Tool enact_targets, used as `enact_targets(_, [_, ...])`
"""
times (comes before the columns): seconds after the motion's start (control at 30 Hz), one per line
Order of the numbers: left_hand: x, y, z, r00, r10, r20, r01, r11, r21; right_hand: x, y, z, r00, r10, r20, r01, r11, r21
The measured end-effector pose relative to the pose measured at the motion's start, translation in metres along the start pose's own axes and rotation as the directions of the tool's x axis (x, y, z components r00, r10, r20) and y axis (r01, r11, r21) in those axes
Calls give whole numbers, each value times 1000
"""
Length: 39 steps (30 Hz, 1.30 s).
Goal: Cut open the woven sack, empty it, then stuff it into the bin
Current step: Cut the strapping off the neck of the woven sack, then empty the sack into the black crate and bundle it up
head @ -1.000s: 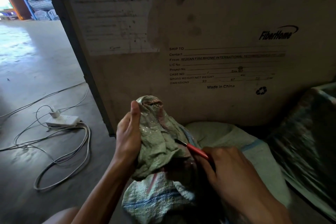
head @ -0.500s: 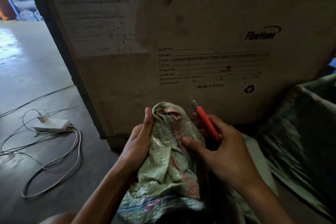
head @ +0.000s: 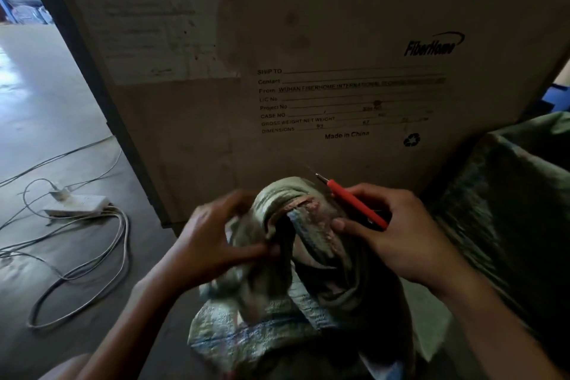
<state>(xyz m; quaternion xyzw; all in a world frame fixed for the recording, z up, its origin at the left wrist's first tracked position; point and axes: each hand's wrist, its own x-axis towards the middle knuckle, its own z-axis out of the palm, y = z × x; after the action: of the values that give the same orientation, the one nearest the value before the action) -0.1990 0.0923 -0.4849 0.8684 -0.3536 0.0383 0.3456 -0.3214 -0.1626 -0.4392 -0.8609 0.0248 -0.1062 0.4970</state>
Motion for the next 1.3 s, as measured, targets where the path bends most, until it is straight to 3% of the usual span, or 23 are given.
enact_targets(0.07, [4, 0, 4, 937, -114, -331, 156, 983, 102, -1, 0, 6, 1000, -8, -21, 8, 999, -31])
enact_targets(0.13, [7, 3, 4, 764, -265, -588, 339, 941, 17, -3, -3, 14, 999, -42, -15, 41, 997, -67])
enact_targets(0.17, [7, 4, 3, 685, -349, -639, 390, 917, -82, -4, -4, 19, 998, -58, -6, 58, 995, -81])
enact_targets(0.2, [7, 3, 2, 646, -456, -612, 403, 885, -233, -5, -5, 24, 997, -72, -3, 71, 993, -90])
enact_targets(0.23, [7, 4, 0, 640, -584, -499, 406, 808, -426, -5, -5, 30, 996, -83, -9, 82, 992, -92])
enact_targets(0.3, [6, 13, -1, 691, -718, -85, 398, 476, -784, -7, -3, 41, 994, -98, -56, 93, 992, -88])
enact_targets(0.37, [5, 23, 1, 792, -584, 177, 337, 176, -925, -9, -1, 50, 987, -111, -115, 102, 991, -83])
enact_targets(0.47, [5, 33, 13, 884, -407, 232, 263, 19, -965, -15, -2, 59, 987, -101, -124, 100, 995, -18])
enact_targets(0.53, [7, 35, 19, 886, -389, 254, 285, 24, -958, -20, -4, 62, 983, -81, -163, 87, 996, 33])
enact_targets(0.6, [11, 32, 24, 858, -469, 209, 267, 59, -962, -27, -7, 62, 962, -46, -269, 61, 997, 50])
enact_targets(0.67, [13, 27, 27, 862, -485, 145, 228, 116, -967, -36, -8, 61, 940, -54, -338, 47, 998, -31])
enact_targets(0.8, [14, 20, 37, 834, -549, -54, 249, 461, -852, -70, 14, 70, 949, -86, -304, 21, 977, -211])
enact_targets(0.87, [15, 18, 43, 830, -548, -105, 267, 555, -788, -99, 38, 85, 971, -31, -235, -44, 950, -308])
enact_targets(1.0, [19, 18, 54, 847, -515, -132, 249, 604, -757, -158, 90, 124, 983, 186, 3, -162, 865, -474])
enact_targets(1.13, [18, 23, 56, 870, -477, -127, 243, 638, -731, -189, 130, 171, 911, 364, 196, -185, 782, -595])
enact_targets(1.3, [10, 27, 53, 885, -447, -129, 229, 659, -716, -204, 163, 211, 840, 523, 145, -253, 613, -749])
